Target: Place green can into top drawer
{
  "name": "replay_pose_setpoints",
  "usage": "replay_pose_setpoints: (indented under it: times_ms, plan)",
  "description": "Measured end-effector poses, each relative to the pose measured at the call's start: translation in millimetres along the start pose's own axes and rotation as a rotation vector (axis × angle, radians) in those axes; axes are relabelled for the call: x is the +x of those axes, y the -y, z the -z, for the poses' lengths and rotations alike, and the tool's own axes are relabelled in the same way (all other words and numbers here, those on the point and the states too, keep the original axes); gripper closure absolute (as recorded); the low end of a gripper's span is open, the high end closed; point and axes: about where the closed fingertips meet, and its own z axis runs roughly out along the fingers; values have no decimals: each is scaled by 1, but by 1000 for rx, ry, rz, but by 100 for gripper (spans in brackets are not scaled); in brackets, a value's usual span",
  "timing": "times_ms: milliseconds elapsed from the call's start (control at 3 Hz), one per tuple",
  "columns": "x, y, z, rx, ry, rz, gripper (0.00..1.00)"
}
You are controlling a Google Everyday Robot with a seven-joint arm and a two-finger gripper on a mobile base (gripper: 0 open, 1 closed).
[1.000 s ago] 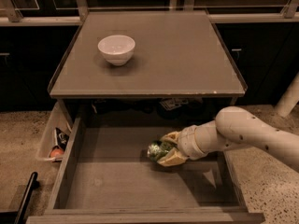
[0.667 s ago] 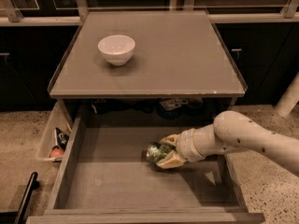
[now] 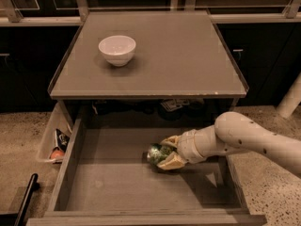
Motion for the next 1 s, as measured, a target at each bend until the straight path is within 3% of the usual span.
replay_pose_setpoints:
  times_ms: [667,1000]
  plan:
    - [0,0,0,0,0,0,12]
    - [0,0,0,0,0,0,0]
